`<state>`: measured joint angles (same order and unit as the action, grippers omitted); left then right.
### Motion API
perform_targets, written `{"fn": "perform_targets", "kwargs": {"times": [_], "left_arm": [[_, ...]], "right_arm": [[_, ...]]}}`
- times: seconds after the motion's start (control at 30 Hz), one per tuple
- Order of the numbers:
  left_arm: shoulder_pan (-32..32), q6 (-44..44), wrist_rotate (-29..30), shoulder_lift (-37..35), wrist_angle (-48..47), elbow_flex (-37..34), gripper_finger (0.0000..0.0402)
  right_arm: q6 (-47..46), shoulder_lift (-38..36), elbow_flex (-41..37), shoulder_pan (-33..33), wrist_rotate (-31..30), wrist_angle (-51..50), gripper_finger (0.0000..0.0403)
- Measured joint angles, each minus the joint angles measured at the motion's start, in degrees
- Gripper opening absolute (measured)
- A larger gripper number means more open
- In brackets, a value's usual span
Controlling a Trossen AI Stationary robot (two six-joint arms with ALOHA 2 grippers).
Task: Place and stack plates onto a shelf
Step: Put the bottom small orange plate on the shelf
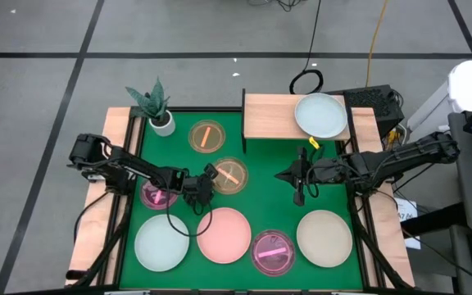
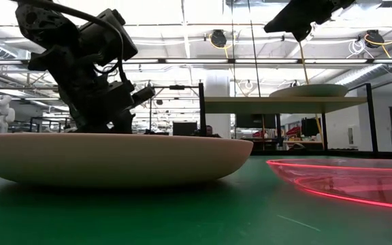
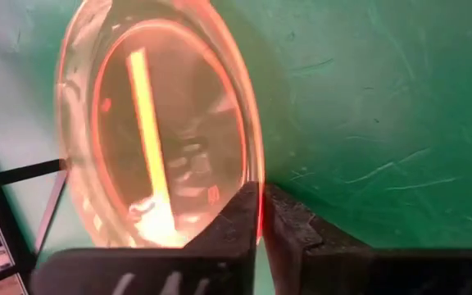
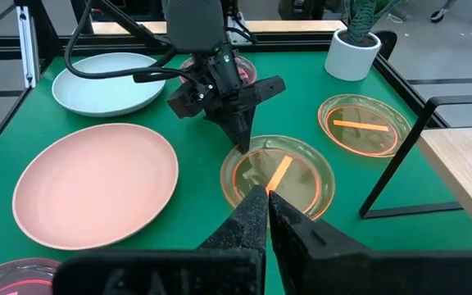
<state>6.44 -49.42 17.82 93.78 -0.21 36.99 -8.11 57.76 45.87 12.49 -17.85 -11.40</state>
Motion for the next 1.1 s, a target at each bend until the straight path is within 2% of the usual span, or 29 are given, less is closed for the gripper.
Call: {"fn": "perform_targets", "kwargs": {"times": [0.6,0.87,1.1], "left_arm": [[2.0,1.5,1.9,-0.6,1.5,0.2,0.0003],[4.5,1.6,3.2,-0.8,-2.6,6.5,0.0001],[5.8,1.6,4.5,-0.8,-11.1,15.1,0.0001]], "right_arm": [[0.2,0.0,0.0,0.0,0.0,-0.6,0.0000],[0.3,0.0,0.0,0.0,0.6,-1.3,0.0000],[-0.9,-3.8,0.0,0.1,7.6,-7.8,0.0000]]}}
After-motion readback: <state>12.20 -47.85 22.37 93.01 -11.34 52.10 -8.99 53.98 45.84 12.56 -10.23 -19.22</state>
